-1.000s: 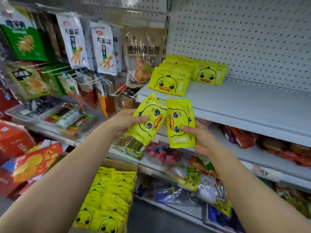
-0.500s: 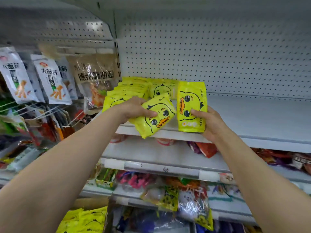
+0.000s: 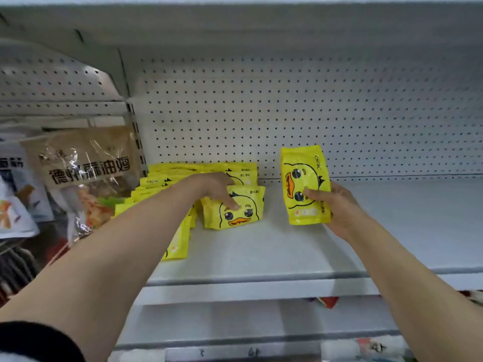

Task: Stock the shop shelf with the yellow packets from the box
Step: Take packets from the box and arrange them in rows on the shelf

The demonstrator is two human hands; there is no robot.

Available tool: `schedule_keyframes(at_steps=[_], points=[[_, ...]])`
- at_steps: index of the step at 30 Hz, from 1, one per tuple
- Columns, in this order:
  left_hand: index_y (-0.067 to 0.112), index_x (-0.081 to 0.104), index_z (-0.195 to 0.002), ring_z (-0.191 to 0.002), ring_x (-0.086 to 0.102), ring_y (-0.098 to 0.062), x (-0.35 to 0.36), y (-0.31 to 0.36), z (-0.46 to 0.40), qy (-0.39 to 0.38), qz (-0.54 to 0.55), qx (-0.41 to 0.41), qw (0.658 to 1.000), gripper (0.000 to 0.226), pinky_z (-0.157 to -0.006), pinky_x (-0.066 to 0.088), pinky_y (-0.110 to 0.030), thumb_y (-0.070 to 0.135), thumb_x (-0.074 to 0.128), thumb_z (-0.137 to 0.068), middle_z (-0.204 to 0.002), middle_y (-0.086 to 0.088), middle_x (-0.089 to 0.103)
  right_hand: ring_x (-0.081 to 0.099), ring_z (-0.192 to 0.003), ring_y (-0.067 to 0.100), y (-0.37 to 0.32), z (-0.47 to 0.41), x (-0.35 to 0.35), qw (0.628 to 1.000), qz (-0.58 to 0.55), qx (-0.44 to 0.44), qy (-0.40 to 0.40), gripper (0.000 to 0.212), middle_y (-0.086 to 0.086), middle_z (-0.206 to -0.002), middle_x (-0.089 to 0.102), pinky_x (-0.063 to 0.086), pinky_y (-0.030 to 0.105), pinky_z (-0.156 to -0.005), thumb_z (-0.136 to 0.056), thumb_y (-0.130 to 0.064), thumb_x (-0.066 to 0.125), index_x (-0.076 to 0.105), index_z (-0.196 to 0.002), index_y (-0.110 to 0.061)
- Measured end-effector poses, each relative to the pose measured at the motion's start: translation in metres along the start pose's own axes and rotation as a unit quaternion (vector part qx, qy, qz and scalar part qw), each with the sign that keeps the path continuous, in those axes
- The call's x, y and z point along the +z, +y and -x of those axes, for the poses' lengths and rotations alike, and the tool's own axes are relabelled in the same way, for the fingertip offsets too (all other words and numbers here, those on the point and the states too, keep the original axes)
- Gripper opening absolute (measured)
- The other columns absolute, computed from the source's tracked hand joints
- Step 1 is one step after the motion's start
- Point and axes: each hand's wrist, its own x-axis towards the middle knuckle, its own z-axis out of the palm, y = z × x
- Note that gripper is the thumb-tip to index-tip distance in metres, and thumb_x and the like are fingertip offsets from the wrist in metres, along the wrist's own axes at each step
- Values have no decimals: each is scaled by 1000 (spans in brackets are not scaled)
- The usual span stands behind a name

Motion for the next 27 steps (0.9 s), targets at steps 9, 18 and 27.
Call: schedule_keyframes(at_steps=[9, 18, 27], points=[[23, 42, -140, -122, 49, -23, -9, -25, -49, 57, -50, 52, 996, 75, -95, 42, -32, 34, 80, -76, -137, -2, 51, 73, -91, 31, -1, -37, 13, 1000, -1, -3, 11, 40, 14, -108, 74, 60, 43, -71, -74, -2, 74, 69, -113, -10], [22, 48, -125, -116, 46, -23, -10, -40, -55, 155, -115, 64, 979, 77, -85, 44, -36, 45, 87, -62, -120, -3, 47, 72, -96, 34, 0, -55, 27, 1000, 22, -13, -7, 43, 13, -109, 74, 59, 47, -77, -72, -2, 75, 70, -113, -11], [19, 47, -131, -118, 48, -20, -13, -50, -37, 255, 19, 96, 962, 66, -94, 44, -36, 50, 73, -79, -124, -3, 49, 73, -93, 27, -15, -67, 43, 973, 228, -21, -37, 39, 4, -102, 76, 59, 44, -83, -76, -6, 79, 70, -112, -18]])
